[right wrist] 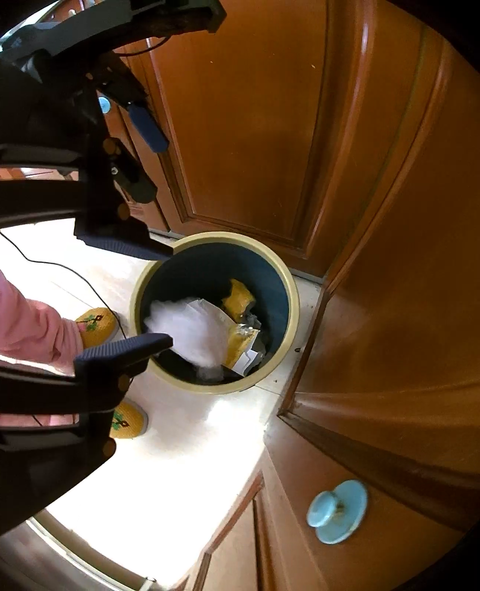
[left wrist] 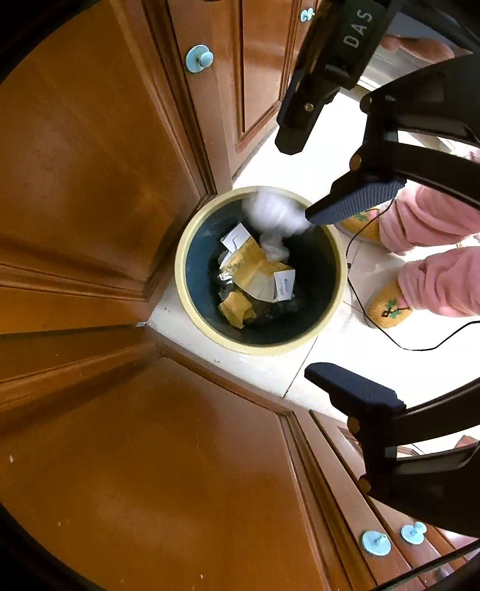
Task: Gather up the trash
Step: 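Open both tools to drop the snack bag and plastic bag into the bin, then raise both tools back toward the tissue and red-white juice carton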
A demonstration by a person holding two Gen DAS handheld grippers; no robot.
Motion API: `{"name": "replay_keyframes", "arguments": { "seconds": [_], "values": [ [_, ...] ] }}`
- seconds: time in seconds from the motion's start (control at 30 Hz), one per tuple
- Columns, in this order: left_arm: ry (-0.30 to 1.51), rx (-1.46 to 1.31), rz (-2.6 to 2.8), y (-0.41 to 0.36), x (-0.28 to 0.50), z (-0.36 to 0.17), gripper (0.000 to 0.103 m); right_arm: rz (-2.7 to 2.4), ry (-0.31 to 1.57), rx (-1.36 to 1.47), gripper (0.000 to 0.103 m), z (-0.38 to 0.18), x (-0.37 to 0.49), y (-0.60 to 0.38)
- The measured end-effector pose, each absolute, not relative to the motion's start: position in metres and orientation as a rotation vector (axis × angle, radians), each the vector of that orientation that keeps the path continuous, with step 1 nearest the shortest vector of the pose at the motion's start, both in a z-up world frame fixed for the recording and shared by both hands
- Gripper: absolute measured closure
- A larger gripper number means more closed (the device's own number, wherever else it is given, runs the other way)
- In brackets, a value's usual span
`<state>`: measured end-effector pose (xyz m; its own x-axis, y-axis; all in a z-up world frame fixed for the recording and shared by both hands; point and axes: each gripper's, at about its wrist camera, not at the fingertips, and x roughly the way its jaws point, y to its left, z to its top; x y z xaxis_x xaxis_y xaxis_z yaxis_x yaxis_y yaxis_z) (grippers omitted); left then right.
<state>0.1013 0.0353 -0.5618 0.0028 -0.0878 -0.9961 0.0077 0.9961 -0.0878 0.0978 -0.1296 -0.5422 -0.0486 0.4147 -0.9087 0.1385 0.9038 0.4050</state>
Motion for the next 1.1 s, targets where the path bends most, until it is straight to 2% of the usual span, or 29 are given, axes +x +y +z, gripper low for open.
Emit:
{"name": "replay_keyframes", "arguments": {
  "seconds": [0.27,0.47,0.7,1.1],
  "values": [
    [1.521,-0.031,-0.09,0.038,0.096,-0.514,0.027,0.241,1.574,0.436,0.059,-0.503,0.098,-0.124],
    [1.478,-0.02,-0.105,0.042,0.092,-0.459,0.026,0.236,1.547,0.456,0.059,-0.457,0.088,-0.124],
    [1.399,-0.018,-0.146,0.04,0.076,-0.376,0.02,0.249,1.461,0.493,0.059,-0.379,0.065,-0.135],
    [1.279,0.021,-0.227,0.016,0.049,-0.252,0.017,0.235,1.301,0.546,0.059,-0.26,0.029,-0.165]
  ]
}}
